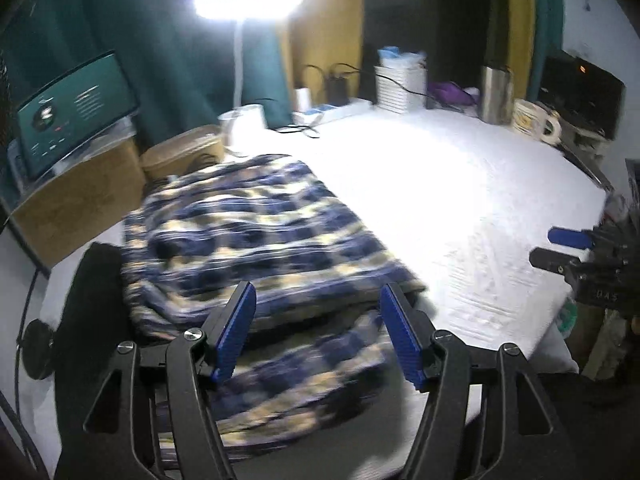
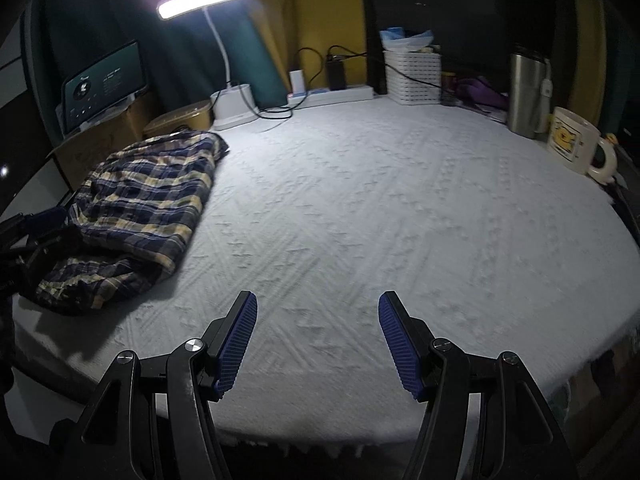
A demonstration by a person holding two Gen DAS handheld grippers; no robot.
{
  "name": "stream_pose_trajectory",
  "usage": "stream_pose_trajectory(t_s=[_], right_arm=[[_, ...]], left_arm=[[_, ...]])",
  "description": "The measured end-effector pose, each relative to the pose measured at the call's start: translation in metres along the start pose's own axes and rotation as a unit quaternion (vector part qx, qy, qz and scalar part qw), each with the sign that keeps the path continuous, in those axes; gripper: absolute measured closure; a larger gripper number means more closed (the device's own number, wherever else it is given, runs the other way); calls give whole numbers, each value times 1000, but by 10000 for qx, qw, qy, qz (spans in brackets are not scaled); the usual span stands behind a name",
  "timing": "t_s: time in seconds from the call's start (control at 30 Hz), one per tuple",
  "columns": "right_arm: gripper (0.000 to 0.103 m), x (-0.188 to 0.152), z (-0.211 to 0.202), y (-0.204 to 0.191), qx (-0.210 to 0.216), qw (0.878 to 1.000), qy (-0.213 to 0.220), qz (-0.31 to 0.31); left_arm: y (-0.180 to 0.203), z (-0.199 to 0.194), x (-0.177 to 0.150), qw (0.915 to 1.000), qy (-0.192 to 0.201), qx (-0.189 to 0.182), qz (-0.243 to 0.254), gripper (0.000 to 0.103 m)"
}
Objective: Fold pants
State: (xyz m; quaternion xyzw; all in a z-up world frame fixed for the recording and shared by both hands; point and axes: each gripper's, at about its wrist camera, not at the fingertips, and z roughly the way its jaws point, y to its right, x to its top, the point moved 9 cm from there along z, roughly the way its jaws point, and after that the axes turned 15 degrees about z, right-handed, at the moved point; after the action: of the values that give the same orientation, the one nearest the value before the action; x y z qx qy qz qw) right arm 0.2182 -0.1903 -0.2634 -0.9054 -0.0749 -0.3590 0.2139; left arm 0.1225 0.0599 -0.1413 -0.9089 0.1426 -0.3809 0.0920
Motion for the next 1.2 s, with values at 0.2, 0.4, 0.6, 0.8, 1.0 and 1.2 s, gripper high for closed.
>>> stream_pose_trajectory(t_s=[0.2, 0.4, 0.6, 0.8, 1.0, 1.2], right_arm=[[38, 3, -21, 26, -171, 9995, 232, 157], [38, 11, -47, 50, -311, 9980, 469, 298], [37, 25, -81, 62, -374, 9949, 860, 382], [33, 38, -118, 65, -523, 9890, 1345, 338], [27, 47, -145, 63, -532, 9853, 1603, 275], [25, 60, -178, 52, -490, 9791, 1962, 226]], left_arm=[[35, -2, 21, 9994, 154, -235, 199, 38], [55, -10, 45, 9978, 489, -327, 319, 34], [68, -25, 67, 9947, 851, -324, 471, 24], [67, -51, 85, 9905, 1305, -150, 399, 24], [64, -82, 100, 9839, 1758, -250, 206, 23], [56, -114, 110, 9766, 2143, -107, 175, 19]])
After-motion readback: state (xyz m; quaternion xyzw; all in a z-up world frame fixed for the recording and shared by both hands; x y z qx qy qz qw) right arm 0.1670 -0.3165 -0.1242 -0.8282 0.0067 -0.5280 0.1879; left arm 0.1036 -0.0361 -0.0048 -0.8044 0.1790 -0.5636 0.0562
